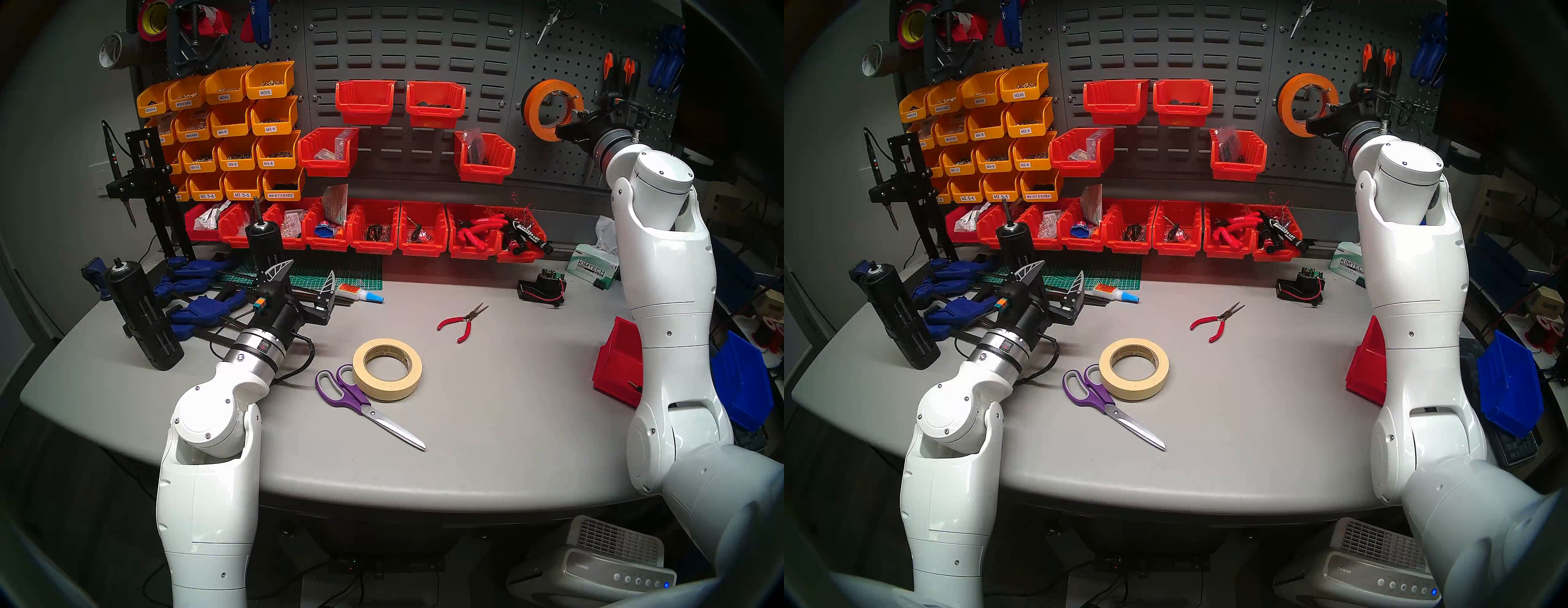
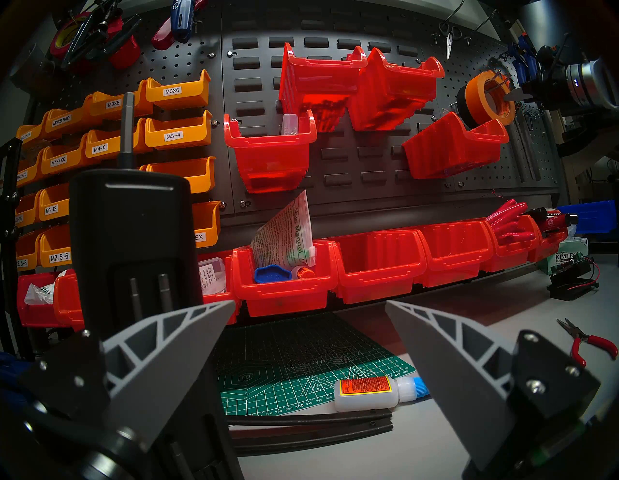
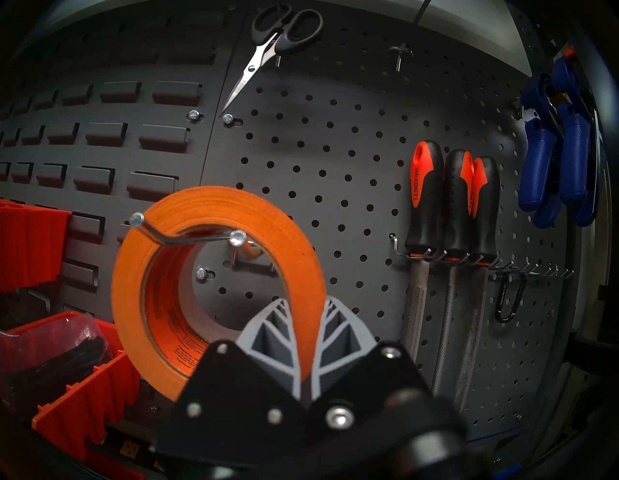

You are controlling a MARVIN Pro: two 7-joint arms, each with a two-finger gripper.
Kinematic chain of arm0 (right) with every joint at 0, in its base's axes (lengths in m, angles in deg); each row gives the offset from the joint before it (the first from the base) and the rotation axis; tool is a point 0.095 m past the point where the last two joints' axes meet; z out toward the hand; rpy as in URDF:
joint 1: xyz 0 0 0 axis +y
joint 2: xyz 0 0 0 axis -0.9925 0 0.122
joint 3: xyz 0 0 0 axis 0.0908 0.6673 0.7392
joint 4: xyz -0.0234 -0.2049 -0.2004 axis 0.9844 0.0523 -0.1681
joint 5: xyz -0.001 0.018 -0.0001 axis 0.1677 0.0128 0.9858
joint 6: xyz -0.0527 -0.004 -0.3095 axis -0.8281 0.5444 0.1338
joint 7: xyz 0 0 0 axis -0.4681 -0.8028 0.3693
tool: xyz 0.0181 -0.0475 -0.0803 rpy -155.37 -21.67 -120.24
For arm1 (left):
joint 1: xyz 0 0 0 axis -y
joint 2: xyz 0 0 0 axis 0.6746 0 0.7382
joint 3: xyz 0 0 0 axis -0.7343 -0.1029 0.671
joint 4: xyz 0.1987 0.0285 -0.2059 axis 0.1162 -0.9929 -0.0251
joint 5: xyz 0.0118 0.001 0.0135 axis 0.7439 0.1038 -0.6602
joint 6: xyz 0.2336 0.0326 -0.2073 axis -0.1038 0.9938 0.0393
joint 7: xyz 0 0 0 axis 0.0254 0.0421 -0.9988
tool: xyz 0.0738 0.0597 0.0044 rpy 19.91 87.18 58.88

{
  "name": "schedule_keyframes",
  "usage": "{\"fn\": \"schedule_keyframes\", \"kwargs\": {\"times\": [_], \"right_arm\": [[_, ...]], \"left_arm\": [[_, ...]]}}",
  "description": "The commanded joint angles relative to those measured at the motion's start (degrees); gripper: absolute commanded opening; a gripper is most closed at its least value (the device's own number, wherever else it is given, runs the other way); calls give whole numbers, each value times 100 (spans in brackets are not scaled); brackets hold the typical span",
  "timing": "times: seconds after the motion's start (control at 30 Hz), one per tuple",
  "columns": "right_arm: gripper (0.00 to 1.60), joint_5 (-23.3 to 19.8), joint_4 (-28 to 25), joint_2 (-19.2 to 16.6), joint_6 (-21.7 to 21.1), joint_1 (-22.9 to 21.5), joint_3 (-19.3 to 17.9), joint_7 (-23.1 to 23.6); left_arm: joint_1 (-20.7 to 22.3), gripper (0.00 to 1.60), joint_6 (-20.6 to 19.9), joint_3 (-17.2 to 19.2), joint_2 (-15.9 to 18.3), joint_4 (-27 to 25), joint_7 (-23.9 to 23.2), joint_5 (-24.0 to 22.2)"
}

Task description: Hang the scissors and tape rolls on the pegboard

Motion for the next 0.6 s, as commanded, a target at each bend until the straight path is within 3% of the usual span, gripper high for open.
{"fn": "schedule_keyframes", "kwargs": {"times": [0.0,0.03,0.07,0.17,0.57], "right_arm": [[58,-47,-305,-121,66,-109,-136,88],[64,-56,-340,-141,58,-78,-155,124],[94,-56,-373,-147,52,-49,-174,137],[136,-80,-560,-196,15,84,-244,218],[138,-418,-1440,-559,-170,879,-686,840]], "left_arm": [[2,160,35,-1,0,1,1,0],[2,160,35,-1,0,1,1,0],[2,160,35,-1,0,1,1,0],[2,160,35,-1,0,1,1,0],[2,160,30,-1,0,0,1,0]]}}
